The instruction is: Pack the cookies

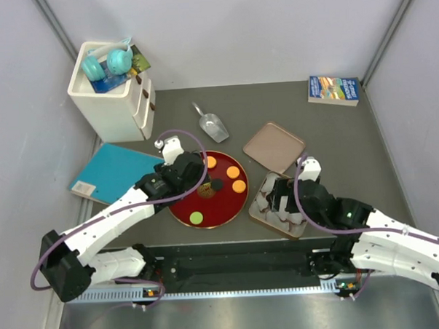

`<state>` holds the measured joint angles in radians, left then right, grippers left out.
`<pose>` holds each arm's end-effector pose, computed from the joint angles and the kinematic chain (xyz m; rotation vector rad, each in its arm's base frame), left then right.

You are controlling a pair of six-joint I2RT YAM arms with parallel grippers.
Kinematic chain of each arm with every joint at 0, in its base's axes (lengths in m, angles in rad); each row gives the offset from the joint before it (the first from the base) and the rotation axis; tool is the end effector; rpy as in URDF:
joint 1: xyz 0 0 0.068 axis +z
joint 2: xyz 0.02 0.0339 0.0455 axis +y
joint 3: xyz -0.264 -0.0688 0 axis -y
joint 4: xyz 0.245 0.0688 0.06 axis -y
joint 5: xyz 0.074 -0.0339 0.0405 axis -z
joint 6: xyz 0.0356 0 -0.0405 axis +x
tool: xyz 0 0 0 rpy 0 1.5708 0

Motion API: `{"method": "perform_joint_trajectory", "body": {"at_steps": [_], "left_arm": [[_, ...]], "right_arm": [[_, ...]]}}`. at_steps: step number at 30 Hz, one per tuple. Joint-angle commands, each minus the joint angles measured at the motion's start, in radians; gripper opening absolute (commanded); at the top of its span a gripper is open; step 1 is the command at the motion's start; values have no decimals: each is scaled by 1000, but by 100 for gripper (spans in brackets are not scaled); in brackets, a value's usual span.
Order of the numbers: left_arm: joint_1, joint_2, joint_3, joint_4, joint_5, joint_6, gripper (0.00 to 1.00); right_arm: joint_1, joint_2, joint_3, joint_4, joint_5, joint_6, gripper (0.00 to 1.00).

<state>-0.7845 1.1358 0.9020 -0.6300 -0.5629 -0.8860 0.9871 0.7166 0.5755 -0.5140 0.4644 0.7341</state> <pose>0.1752 -0.1481 0.2754 -0.3559 2.2476 -0.1801 0.0992 0.1213 0.2474 -0.0230 2.1857 0.4765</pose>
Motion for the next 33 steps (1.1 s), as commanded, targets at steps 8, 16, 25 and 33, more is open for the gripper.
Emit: {"method": "perform_joint_trajectory", "body": {"at_steps": [8, 16, 25, 33], "left_arm": [[157, 117, 228, 85, 7, 124, 100], [502, 361, 440, 237, 276, 91, 96], [502, 797, 741, 283, 301, 188, 94], [502, 1033, 902, 443, 288, 286, 92]], "right_arm": [[-8, -42, 11, 26, 3, -56, 99], [-8, -43, 50, 9, 42, -108, 99], [-10, -45, 121, -49, 89, -153, 99], [-25, -5, 156, -73, 82, -150, 99]]}}
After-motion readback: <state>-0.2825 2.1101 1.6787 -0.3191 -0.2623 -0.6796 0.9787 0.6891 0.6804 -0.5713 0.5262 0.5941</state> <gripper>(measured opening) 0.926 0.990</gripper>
